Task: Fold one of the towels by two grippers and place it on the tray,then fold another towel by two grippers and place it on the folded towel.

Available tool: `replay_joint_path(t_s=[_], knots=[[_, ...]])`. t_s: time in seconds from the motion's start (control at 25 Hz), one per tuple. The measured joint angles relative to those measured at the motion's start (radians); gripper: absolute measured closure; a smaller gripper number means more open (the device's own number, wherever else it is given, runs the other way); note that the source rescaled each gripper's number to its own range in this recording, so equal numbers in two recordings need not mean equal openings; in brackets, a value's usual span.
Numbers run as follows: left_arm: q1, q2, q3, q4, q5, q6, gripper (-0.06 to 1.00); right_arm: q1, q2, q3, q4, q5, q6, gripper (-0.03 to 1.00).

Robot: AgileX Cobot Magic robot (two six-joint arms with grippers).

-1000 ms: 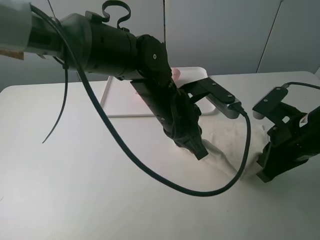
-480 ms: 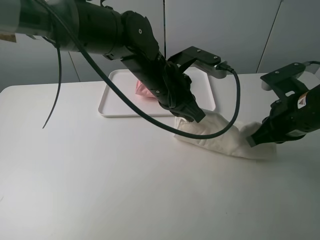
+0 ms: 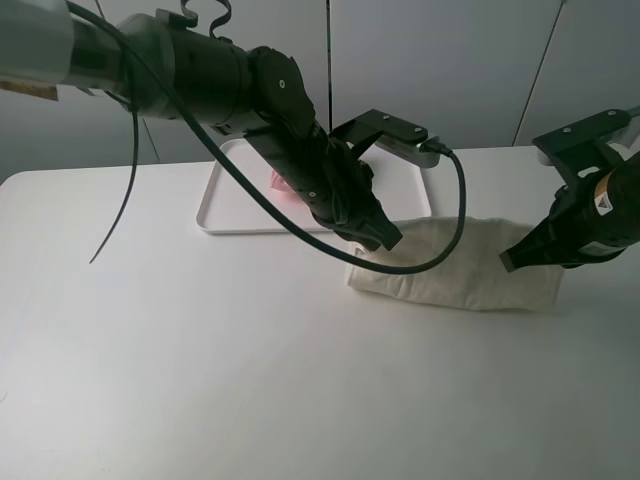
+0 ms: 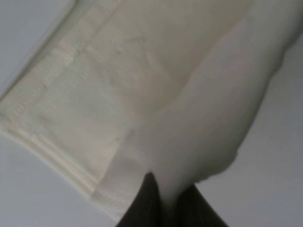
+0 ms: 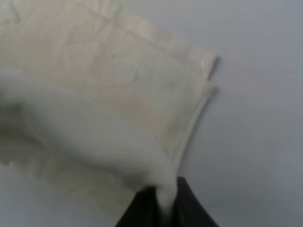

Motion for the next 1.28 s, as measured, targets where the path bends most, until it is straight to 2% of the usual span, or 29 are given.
replay_joint_path(t_s=[0.4, 0.48, 0.56, 0.64, 0.72, 0.76, 0.8, 0.84, 0.96, 1.04, 1.2, 1.28], knots=[[0.006, 0.012, 0.0, 0.039, -0.062, -0.073, 0.94, 0.0, 0.083, -0.002, -0.29, -0.049, 0.31, 0.96], [0.012, 0.012, 0.0, 0.039, -0.063, -0.089, 0.93, 0.0, 0.085, -0.002, -0.368, -0.064, 0.373, 0.92], [0.022, 0.012, 0.0, 0.049, -0.066, -0.118, 0.86, 0.0, 0.087, -0.002, -0.441, -0.093, 0.426, 0.75], [0.035, 0.012, 0.0, 0.061, -0.068, -0.145, 0.68, 0.0, 0.087, -0.004, -0.482, -0.12, 0.46, 0.48], [0.043, 0.012, 0.0, 0.07, -0.077, -0.169, 0.35, 0.0, 0.089, -0.004, -0.498, -0.133, 0.485, 0.16], [0.043, 0.012, 0.0, 0.074, -0.081, -0.179, 0.18, 0.0, 0.089, -0.004, -0.506, -0.13, 0.5, 0.07], [0.043, 0.012, 0.0, 0.074, -0.081, -0.189, 0.05, 0.0, 0.089, -0.004, -0.509, -0.113, 0.517, 0.01], [0.043, 0.012, 0.0, 0.074, -0.081, -0.193, 0.0, 0.0, 0.089, -0.004, -0.511, -0.089, 0.531, -0.01], [0.043, 0.012, 0.0, 0.074, -0.081, -0.214, -0.01, 0.0, 0.089, -0.004, -0.487, -0.028, 0.551, -0.03], [0.046, 0.012, 0.0, 0.074, -0.081, -0.257, -0.01, 0.0, 0.089, -0.006, -0.412, -0.019, 0.538, -0.03], [0.055, 0.034, -0.043, 0.076, -0.01, -0.346, -0.01, 0.0, 0.089, -0.018, -0.222, -0.008, 0.417, -0.03], [0.061, 0.073, -0.107, 0.102, 0.075, -0.402, -0.01, 0.0, 0.089, -0.049, -0.124, 0.031, 0.323, -0.03]])
